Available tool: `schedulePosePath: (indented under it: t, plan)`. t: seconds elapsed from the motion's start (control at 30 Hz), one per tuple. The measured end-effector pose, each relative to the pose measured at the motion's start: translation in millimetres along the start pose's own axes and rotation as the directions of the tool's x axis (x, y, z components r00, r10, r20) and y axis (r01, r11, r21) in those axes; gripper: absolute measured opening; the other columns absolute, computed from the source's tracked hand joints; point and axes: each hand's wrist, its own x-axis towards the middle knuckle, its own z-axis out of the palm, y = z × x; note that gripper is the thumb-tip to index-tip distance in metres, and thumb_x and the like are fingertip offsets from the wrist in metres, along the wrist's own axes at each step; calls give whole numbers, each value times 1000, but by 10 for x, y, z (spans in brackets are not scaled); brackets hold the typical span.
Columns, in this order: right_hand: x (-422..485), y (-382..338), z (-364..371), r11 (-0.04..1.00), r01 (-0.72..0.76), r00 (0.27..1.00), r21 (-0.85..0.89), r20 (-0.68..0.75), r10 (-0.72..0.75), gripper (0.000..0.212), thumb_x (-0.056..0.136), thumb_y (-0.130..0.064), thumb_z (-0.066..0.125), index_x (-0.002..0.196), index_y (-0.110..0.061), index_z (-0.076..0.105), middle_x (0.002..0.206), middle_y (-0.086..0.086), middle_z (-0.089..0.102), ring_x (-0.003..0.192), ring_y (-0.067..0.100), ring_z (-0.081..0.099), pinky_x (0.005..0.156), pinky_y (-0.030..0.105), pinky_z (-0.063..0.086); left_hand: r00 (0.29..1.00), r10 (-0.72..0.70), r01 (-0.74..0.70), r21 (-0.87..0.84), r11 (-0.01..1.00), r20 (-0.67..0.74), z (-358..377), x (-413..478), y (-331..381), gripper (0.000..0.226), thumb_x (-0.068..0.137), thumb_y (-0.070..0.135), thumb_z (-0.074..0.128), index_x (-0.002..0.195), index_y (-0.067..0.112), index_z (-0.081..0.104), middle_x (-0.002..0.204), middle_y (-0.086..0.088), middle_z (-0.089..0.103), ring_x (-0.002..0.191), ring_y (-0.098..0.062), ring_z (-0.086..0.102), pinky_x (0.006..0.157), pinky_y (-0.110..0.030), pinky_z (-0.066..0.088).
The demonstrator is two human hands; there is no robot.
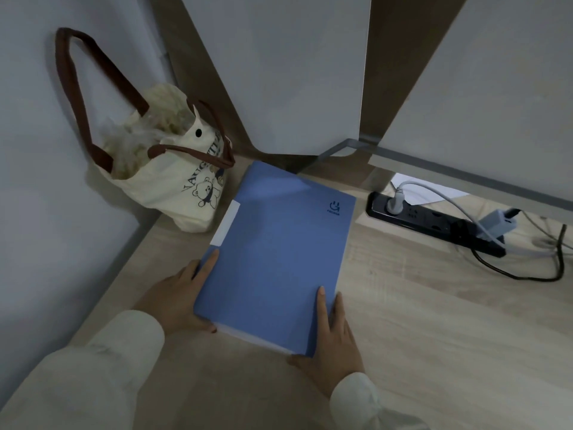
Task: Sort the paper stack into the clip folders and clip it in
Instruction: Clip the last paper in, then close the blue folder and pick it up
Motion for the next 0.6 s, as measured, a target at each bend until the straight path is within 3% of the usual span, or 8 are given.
schedulePosePath:
  t: [0.07,0.2,0.3,0.37,0.43,0.47,0.53,0.6]
  plan:
    - [7,2,13,1000,-1,1000,17,-7,1,117,75,-53,62,119,-32,-44,152,12,-28,145,28,-3,117,34,13,1000,19,-19,-12,1000,8,-13,18,-18,133,58,57,74,137,27,-30,143,-5,25,113,-23,48,78,-26,41]
    - [-11,27,-13,998,6,1000,69,12,-7,120,71,-57,64,124,-35,-41,152,10,-27,145,27,-5,117,36,10,1000,27,-26,-73,997,10,-39,-1,-24,141,54,56,77,138,28,-32,154,0,4,133,-22,34,99,-33,41]
    - [-40,58,-63,964,30,999,263,19,-36,127,55,-70,62,138,-30,-26,154,-3,-17,145,19,-6,117,31,9,998,-32,50,-356,933,57,-70,-99,42,150,37,68,78,141,30,-24,151,17,-6,141,-11,14,110,-33,28]
    - [-60,62,-115,837,-4,1000,547,-16,16,109,65,-50,71,143,-27,-1,151,-14,8,142,10,15,111,17,22,995,-92,99,-687,720,48,-102,-161,94,149,25,81,68,145,32,-6,145,23,9,135,-1,16,109,-28,22]
    - [-71,27,-187,605,-9,996,796,-44,74,64,82,-20,64,131,-32,25,132,-21,34,123,0,40,90,4,38,974,-229,106,-894,436,4,-94,-129,132,113,53,73,67,145,29,21,145,18,28,132,-2,28,107,-25,22]
    - [-56,17,-212,495,-17,993,869,-42,107,57,86,-15,59,131,-32,27,125,-22,36,119,-1,42,86,4,39,958,-287,82,-932,352,-24,-77,-79,139,81,74,56,63,142,25,31,143,15,36,131,-5,32,106,-24,23]
    - [-10,14,-207,409,-24,989,912,-37,141,59,90,-18,53,140,-26,25,129,-20,35,122,2,37,95,15,35,939,-335,46,-941,337,-74,-83,19,202,46,93,25,48,138,20,39,132,13,43,128,-7,36,102,-20,23]
    - [29,-9,-148,408,-4,989,913,-58,139,61,89,-22,54,143,-25,25,142,-16,35,130,7,36,107,27,33,939,-330,38,-921,389,-101,-76,107,251,44,96,15,43,139,19,37,131,10,43,131,-11,35,101,-19,21]
